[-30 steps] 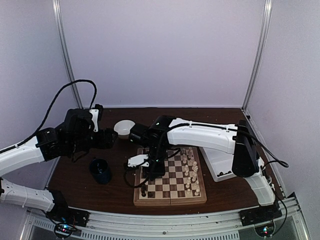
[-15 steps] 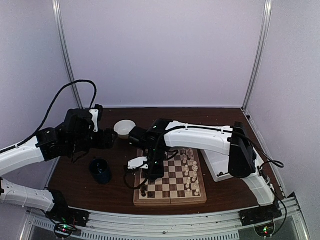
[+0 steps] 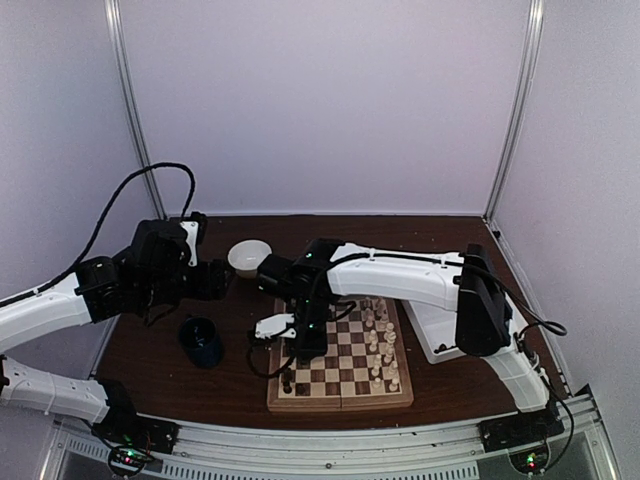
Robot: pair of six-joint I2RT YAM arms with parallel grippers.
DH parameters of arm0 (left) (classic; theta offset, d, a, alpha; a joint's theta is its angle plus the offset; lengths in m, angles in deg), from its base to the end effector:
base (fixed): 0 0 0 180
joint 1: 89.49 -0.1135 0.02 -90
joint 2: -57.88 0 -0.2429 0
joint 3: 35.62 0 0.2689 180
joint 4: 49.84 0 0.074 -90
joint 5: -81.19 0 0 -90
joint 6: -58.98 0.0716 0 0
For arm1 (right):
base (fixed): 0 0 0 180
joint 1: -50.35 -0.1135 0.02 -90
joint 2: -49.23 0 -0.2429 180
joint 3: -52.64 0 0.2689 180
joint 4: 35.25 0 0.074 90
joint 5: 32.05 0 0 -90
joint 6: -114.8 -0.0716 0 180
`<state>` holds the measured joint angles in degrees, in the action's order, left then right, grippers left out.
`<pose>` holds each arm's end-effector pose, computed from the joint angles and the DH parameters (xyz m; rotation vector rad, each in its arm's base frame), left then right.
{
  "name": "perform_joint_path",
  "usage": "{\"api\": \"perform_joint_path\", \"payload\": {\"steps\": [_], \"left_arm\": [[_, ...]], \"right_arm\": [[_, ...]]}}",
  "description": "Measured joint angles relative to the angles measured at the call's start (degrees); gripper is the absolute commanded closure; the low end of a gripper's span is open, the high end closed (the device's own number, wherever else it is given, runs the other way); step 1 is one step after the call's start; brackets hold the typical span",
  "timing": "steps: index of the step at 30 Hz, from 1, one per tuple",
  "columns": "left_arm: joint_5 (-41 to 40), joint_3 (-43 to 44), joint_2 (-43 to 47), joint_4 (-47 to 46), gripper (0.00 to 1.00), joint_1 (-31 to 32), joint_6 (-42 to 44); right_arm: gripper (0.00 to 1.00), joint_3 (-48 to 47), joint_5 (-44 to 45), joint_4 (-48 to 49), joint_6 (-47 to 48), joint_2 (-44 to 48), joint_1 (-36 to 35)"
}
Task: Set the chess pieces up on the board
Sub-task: Place the pawn at c7, then pick up the bishop from the storage box.
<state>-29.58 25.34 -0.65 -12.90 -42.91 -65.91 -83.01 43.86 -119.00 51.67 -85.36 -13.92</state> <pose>0.2095 -0.1845 0.2522 0.0128 2.1613 -0.4397 0.1917 0.4378 0.1492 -2.2101 2.1327 0.4224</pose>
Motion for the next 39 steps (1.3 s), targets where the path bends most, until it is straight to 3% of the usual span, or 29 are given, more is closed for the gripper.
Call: {"api": "perform_joint_path", "payload": {"steps": [19, 22, 26, 31, 39], "left_arm": [[0.8, 0.0, -2.4, -0.1, 0.28, -0.7, -0.1], [0.9, 0.9, -3.4, 0.2, 0.28, -0.9, 0.4], [1.2, 4.3, -5.8, 0.4, 0.28, -0.9, 2.0], [4.2, 12.1, -12.5, 0.4, 0.29, -0.9, 5.1], [14.4, 24.2, -25.5, 0.9, 0.3, -0.9, 9.3]], "right_arm": [[0.7, 0.2, 0.7, -0.3, 0.0, 0.0, 0.0], [0.66, 2.9, 1.2, -0.3, 0.2, 3.8, 0.6], [0.66, 12.2, 1.3, 0.7, 0.6, 15.7, 2.4], [0.66, 25.2, -0.5, 3.6, 1.0, 31.6, 11.9], [0.66, 48.0, -4.2, 6.5, 3.7, 51.2, 35.9]]}}
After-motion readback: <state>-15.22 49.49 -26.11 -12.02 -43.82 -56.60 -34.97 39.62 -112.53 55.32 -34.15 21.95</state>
